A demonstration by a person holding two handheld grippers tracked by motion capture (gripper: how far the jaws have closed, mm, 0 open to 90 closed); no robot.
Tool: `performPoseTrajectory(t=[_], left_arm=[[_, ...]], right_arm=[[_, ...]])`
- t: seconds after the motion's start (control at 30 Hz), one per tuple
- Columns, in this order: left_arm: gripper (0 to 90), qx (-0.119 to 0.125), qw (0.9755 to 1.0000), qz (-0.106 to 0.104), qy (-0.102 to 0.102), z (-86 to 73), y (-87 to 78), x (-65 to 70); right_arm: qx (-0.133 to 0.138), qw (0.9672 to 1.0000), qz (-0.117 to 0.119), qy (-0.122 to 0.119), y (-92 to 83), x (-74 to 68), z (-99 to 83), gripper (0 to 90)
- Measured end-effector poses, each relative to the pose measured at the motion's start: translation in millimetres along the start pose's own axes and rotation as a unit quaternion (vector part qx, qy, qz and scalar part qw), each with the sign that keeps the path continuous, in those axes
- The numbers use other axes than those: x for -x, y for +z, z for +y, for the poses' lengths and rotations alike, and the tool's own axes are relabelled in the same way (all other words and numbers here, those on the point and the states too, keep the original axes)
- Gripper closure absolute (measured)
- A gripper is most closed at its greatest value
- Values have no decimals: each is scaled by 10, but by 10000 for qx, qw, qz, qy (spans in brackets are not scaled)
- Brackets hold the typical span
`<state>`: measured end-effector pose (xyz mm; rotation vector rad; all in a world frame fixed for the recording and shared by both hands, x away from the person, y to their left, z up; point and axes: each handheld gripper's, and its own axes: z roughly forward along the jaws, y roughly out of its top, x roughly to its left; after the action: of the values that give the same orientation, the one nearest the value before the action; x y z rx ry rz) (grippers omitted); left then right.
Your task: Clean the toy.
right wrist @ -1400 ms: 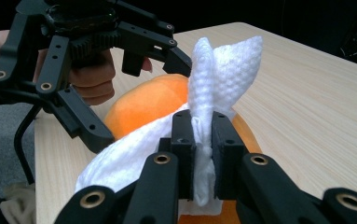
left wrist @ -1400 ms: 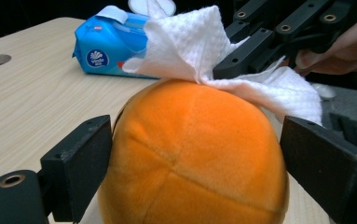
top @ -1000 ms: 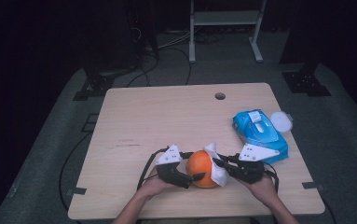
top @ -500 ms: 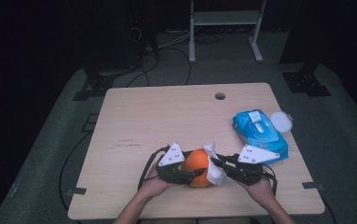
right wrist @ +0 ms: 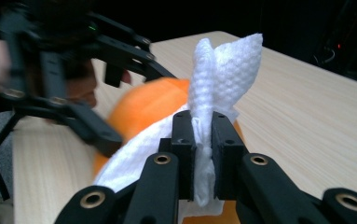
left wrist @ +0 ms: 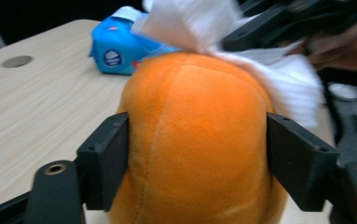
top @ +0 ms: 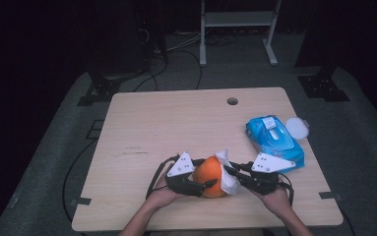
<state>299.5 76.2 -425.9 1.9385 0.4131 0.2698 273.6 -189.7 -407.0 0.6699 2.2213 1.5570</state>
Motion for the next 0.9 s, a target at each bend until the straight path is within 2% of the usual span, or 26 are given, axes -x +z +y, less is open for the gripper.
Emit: performPoseTrajectory(t=[0.07,0.1,0.17,0.2,0.23,0.27,0.37,0.43,0.5,0.57,0.67,0.7,0.77,0.83,0.9], left_arm=[[267,59,9999,-55,-119,-15,-5,-18],[255,71,9998,-126,-151,-16,-13,-27],[197,132,9987,-329,-358,-14,-30,-57],[189,135,9985,-319,-419,-14,-35,-77],[193,123,9986,-311,-412,-17,-31,-78],[218,103,9991,-283,-288,-27,-18,-62],[300,68,9995,-267,-125,-31,-3,-22],[323,46,9994,-337,-70,-37,-16,-12],[328,66,9991,-416,20,-51,-29,-9],[288,130,9986,-505,-5,-54,-44,-22],[172,38,9984,-483,-287,-46,-29,-84],[171,58,9981,-511,-350,-57,-9,-84],[207,87,9982,-520,-282,-75,18,-49],[242,82,9985,-529,-130,-76,48,12],[246,10,9986,-531,23,-52,59,58]], right_arm=[[17,9998,127,-139,6,-71,36,807],[-19,9996,90,-256,19,-99,42,807],[-48,9996,89,-260,29,-83,31,807],[-40,9997,105,-212,28,-60,21,807],[-38,9999,145,-72,23,-23,5,807],[-26,9999,169,-28,20,-8,1,807],[-55,9999,99,-104,21,-10,12,807],[-31,10000,75,-24,20,29,-1,807],[-84,9999,-54,30,13,88,-22,806],[-180,9997,-134,124,3,154,-56,807],[-292,9993,-181,163,-2,173,-98,807],[-271,9993,-175,166,-2,170,-93,807],[-170,9997,-101,171,-12,120,-40,807],[9,9999,102,109,-17,35,33,806],[52,9998,171,-40,0,-37,87,806]])
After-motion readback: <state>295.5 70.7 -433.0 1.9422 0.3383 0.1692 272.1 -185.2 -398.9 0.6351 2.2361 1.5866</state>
